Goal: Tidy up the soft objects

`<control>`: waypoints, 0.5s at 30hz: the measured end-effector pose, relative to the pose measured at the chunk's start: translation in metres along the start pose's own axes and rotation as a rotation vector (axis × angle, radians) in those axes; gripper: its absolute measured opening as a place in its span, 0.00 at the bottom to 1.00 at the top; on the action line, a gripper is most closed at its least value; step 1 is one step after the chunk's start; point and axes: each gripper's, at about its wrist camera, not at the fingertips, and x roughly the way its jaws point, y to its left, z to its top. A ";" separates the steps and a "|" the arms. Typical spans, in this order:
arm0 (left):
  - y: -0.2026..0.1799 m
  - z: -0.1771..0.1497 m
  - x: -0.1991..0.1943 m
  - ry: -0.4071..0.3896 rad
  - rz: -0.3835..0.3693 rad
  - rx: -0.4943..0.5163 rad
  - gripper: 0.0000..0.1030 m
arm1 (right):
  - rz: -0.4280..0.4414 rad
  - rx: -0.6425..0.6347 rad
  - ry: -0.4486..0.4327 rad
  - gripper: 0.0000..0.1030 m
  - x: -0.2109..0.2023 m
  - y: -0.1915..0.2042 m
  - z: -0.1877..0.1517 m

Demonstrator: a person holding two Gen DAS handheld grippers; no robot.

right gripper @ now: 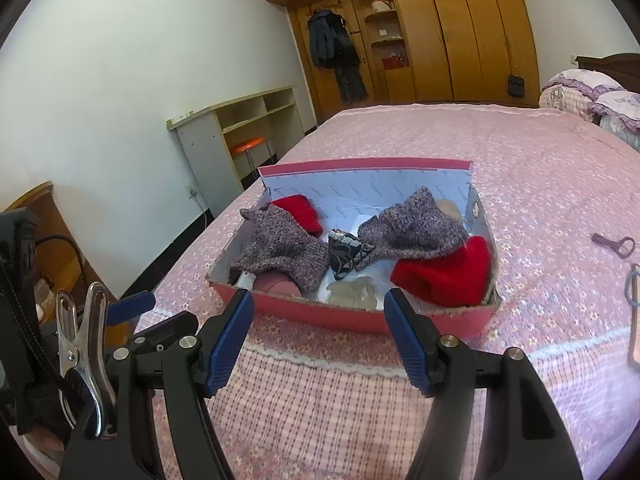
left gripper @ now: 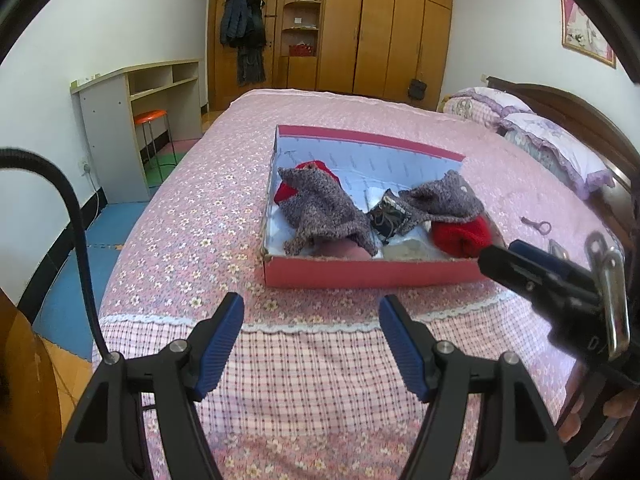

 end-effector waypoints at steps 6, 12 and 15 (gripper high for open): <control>-0.001 -0.011 -0.005 0.016 0.004 0.002 0.72 | -0.002 0.024 0.009 0.67 -0.013 -0.004 -0.016; -0.004 -0.024 -0.002 0.039 0.012 0.003 0.72 | -0.016 0.035 0.026 0.67 -0.020 -0.007 -0.034; -0.006 -0.031 0.002 0.051 0.008 0.002 0.72 | -0.035 0.034 0.039 0.67 -0.022 -0.008 -0.043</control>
